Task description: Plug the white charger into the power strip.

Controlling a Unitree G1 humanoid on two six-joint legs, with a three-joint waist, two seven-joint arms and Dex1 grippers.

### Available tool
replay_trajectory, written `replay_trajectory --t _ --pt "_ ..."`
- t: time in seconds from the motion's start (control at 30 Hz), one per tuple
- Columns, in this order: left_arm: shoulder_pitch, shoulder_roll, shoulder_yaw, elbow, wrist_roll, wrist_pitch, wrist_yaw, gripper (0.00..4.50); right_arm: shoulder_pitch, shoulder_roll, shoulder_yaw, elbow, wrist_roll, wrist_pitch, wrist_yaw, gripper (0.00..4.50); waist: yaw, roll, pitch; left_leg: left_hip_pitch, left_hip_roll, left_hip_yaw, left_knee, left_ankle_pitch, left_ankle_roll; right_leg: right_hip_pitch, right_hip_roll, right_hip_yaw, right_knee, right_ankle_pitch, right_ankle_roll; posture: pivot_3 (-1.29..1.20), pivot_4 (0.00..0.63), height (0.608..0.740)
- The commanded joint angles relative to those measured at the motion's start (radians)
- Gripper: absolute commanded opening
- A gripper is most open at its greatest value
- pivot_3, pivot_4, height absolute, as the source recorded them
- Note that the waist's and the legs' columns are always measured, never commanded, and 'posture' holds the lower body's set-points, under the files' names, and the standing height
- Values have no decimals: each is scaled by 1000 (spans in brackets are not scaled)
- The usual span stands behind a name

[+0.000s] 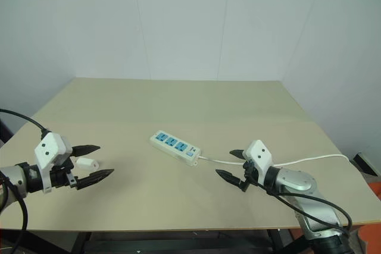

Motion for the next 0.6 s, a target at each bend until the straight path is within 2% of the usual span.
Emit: replay_trajectory --t 0.03,0.37,0.5,0.6 --pt "-4 -4 19 -14 0 -21 8 4500 -22 10 -1 -7 -6 -26 2 4468 0 0 0 0 0 0 0 0 0 0 0 0 0 0 0 0 150 740" --pt "3 -11 25 -10 2 -32 2 4500 -33 35 0 18 -28 -48 -5 4468 0 0 0 0 0 0 0 1 2 0 0 0 0 0 0 0 150 740" --pt "-5 -17 13 -6 1 -38 1 4500 -88 110 29 112 -67 -104 -43 4468 -6 0 0 1 0 0 0 1 2 0 0 0 1 0 0 0 150 740" --pt "-21 -20 -6 8 4 -48 1 4500 -177 208 85 244 -105 -186 -42 4468 -10 0 0 1 0 0 0 1 2 0 0 0 1 1 0 0 150 740"
